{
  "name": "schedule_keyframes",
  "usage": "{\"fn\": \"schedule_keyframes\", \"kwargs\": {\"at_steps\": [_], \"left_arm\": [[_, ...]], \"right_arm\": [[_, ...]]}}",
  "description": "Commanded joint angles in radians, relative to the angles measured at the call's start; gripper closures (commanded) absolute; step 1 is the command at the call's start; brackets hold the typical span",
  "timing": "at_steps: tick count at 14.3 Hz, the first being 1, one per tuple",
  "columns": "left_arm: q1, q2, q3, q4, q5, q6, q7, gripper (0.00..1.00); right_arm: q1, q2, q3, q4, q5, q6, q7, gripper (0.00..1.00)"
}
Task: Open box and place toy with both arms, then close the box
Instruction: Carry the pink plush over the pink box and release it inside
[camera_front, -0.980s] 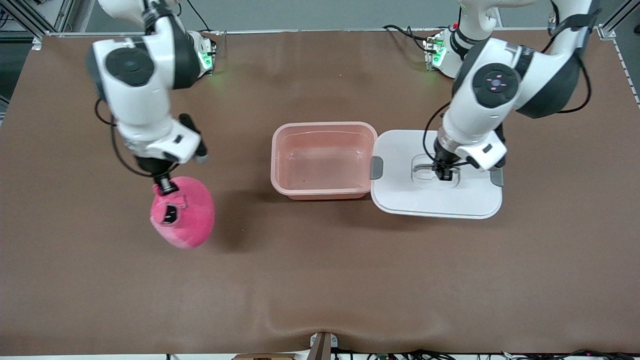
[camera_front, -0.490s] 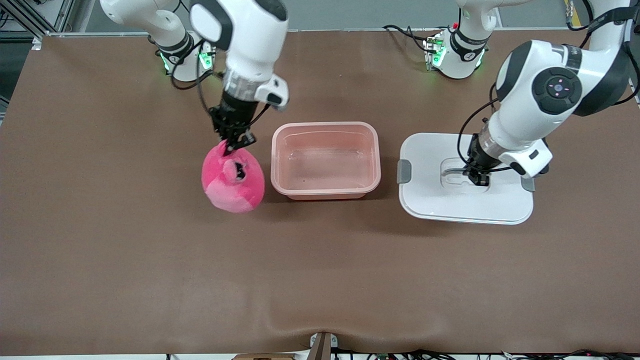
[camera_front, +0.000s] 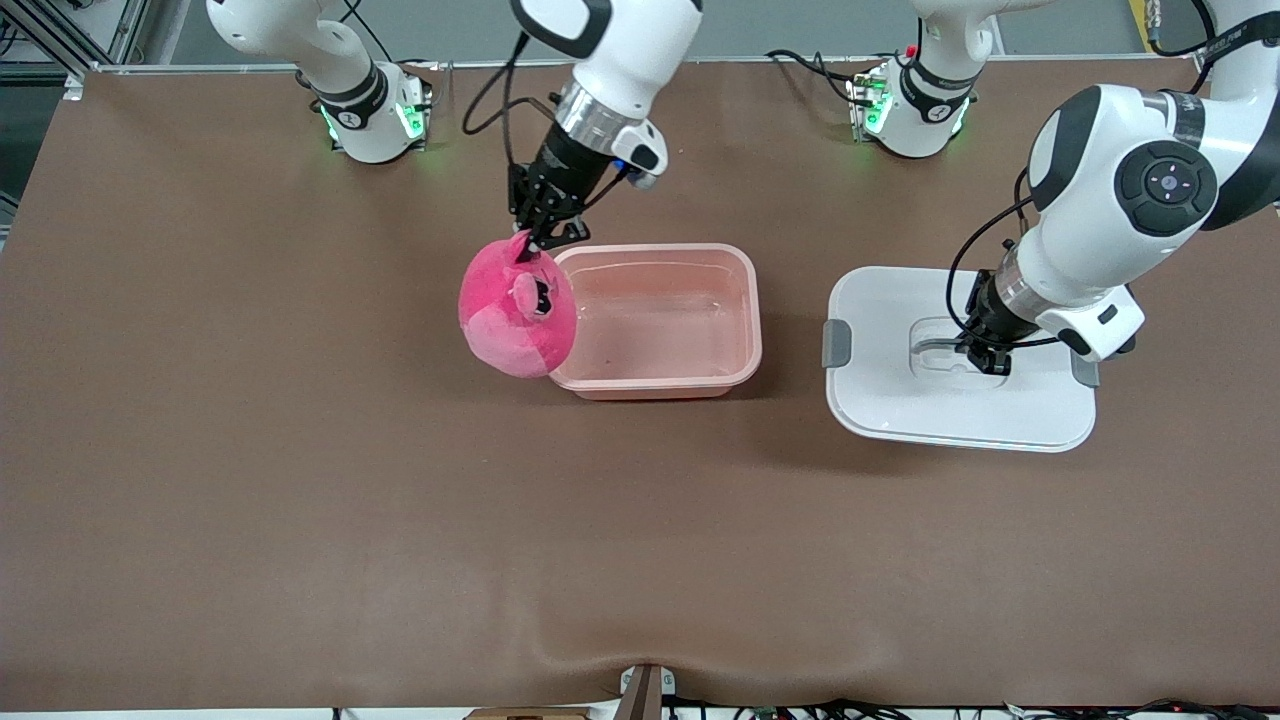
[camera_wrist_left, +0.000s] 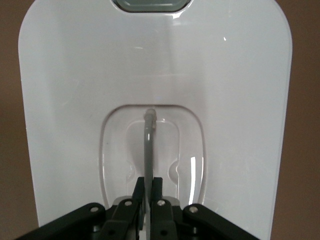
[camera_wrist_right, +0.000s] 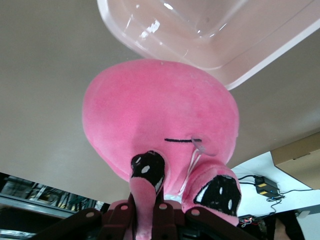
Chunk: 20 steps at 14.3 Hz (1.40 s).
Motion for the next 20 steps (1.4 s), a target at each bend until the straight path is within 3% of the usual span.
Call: {"fn": "schedule_keyframes", "kwargs": {"at_steps": [1,4,5,6,7,8,15,20], "left_arm": [[0.027,-0.044,-0.01,-0.039,-0.02,0.008,0.04,1.0],[0.028,-0.044,-0.01,-0.042,-0.02,0.008,0.048,1.0],[0.028,-0.044,-0.01,-0.042,-0.02,0.008,0.048,1.0],[0.028,-0.044,-0.01,-0.042,-0.02,0.008,0.048,1.0],[0.028,-0.044,-0.01,-0.042,-0.02,0.008,0.048,1.0],[0.028,-0.044,-0.01,-0.042,-0.02,0.008,0.048,1.0],[0.027,-0.044,-0.01,-0.047,-0.02,0.008,0.055,1.0],[0.028,-0.044,-0.01,-0.047,-0.02,0.008,0.063,1.0]], "right_arm": [[0.052,0.088,-0.012,0.102,-0.024,-0.065,0.048,1.0],[0.069,0.122,-0.013,0.121,-0.027,-0.07,0.052,1.0],[0.071,0.135,-0.012,0.136,-0.028,-0.08,0.052,0.9],[0.085,0.154,-0.014,0.157,-0.03,-0.099,0.052,0.63],[0.094,0.169,-0.016,0.183,-0.031,-0.122,0.052,0.44],[0.094,0.175,-0.014,0.202,-0.031,-0.137,0.05,0.0],[0.09,0.172,-0.022,0.3,-0.03,-0.241,0.049,0.0],[-0.004,0.162,-0.089,0.306,-0.008,-0.24,0.05,0.0]]}}
